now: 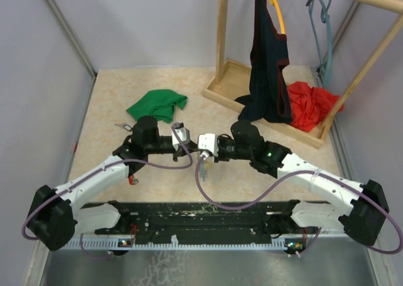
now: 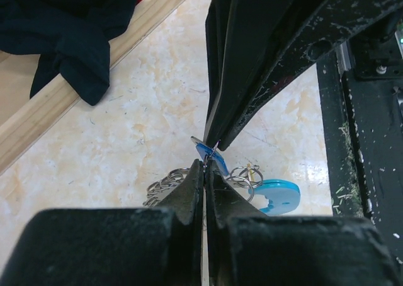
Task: Put the keys on the keyring
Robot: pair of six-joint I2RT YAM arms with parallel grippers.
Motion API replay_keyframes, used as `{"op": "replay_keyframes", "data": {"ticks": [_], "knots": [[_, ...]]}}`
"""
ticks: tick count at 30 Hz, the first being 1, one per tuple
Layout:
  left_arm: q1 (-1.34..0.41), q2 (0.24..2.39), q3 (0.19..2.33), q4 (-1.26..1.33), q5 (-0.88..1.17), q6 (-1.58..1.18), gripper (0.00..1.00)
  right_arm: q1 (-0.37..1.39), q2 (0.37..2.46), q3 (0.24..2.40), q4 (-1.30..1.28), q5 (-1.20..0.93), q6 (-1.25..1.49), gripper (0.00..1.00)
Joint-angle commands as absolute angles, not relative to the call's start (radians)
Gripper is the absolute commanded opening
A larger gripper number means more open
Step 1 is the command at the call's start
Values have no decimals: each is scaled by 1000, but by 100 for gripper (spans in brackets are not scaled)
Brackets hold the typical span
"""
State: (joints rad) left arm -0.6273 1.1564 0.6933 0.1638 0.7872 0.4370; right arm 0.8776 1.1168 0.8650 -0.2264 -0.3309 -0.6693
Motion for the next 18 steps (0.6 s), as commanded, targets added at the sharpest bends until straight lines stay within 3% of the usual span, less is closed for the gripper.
{"op": "replay_keyframes", "data": {"ticks": [1, 18], "knots": [[-632, 1100, 700, 255, 706, 298, 0, 890, 1065, 882, -199, -300, -639, 0], [-632, 1102, 689, 429, 499, -132, 0, 871, 1122, 781, 0, -360, -594, 0]]}}
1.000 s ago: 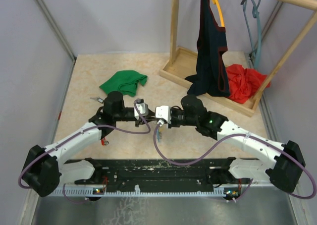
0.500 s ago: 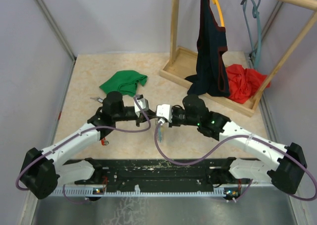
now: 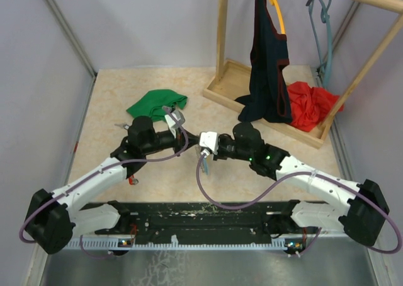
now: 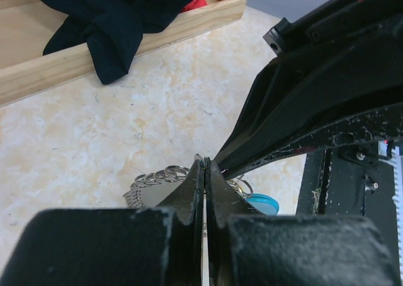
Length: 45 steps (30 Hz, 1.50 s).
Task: Put the keys on the keyring
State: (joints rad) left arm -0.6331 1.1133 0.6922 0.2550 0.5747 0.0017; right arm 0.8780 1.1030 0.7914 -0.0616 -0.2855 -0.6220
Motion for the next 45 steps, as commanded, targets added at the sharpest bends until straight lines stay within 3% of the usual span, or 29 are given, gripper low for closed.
{"op": "replay_keyframes", "data": {"ticks": [1, 7, 10, 15, 21, 27, 36, 45], "knots": [[-632, 1103, 675, 470, 494, -169, 0, 867, 1128, 779, 23, -374, -590, 0], [-631, 1150, 591, 733, 491, -342, 0, 801, 1143, 767, 113, -461, -560, 0], [-628, 1151, 616, 661, 489, -284, 0, 757, 1134, 781, 90, -478, -576, 0], [-585, 1146, 680, 472, 514, -152, 14, 727, 1160, 854, -5, -498, -644, 0], [-476, 1202, 824, 229, 787, 55, 37, 727, 1198, 919, -86, -527, -702, 0], [-436, 1253, 946, 0, 942, 283, 47, 727, 1221, 976, -138, -542, -749, 0], [-444, 1330, 1055, -247, 1086, 541, 51, 727, 1214, 1001, -166, -566, -773, 0], [-548, 1421, 1107, -367, 996, 642, 47, 726, 1209, 998, -161, -571, -772, 0]]}}
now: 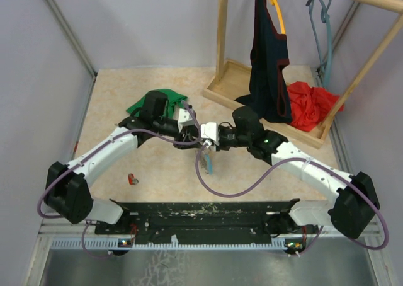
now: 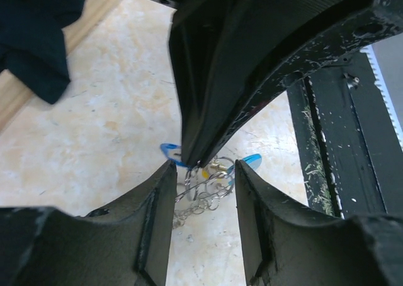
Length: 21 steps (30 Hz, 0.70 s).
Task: Put the keys on the keyring
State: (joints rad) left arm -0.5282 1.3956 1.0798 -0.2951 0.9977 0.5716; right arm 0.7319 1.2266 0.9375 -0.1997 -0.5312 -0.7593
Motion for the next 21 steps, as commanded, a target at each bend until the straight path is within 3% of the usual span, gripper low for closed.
{"op": "replay_keyframes", "data": {"ticks": [1, 13, 17, 21], "knots": [[-548, 1422, 1106, -364, 996, 640, 46, 727, 1208, 997, -161, -571, -772, 0], [-546, 1411, 1092, -356, 948, 656, 44, 727, 1210, 995, -161, -582, -766, 0], [-546, 1417, 1095, -364, 954, 658, 16, 727, 1207, 994, -164, -583, -765, 0], [-546, 1416, 1094, -372, 954, 664, 1, 727, 1193, 989, -165, -572, -760, 0]]}}
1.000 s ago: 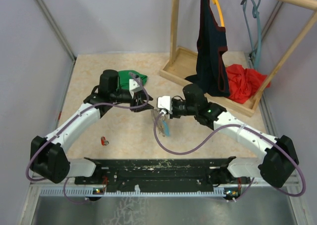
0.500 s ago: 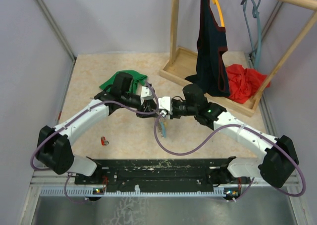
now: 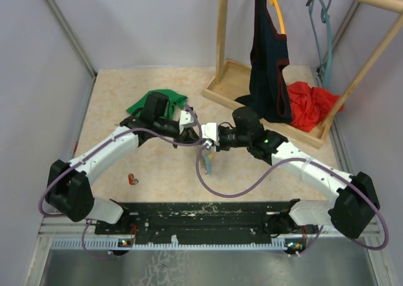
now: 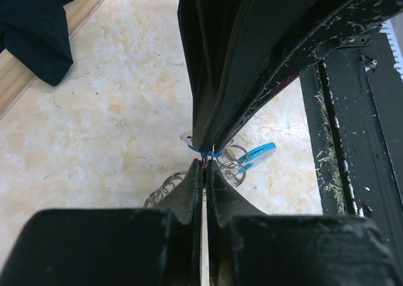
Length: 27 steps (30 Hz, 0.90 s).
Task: Put the keys on the keyring
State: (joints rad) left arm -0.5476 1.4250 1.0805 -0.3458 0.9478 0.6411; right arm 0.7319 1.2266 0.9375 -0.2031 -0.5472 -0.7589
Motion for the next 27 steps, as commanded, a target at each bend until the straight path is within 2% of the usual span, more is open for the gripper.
{"op": "replay_keyframes", "data": {"ticks": [1, 12, 27], "knots": [[-546, 1414, 1093, -374, 949, 664, 0, 727, 1189, 984, -164, -568, -757, 0], [-543, 1368, 1065, -388, 886, 633, 0, 727, 1112, 903, -114, -497, -693, 0], [-532, 1240, 887, -27, 794, 250, 0, 756, 1101, 793, -31, -520, -619, 0]]}}
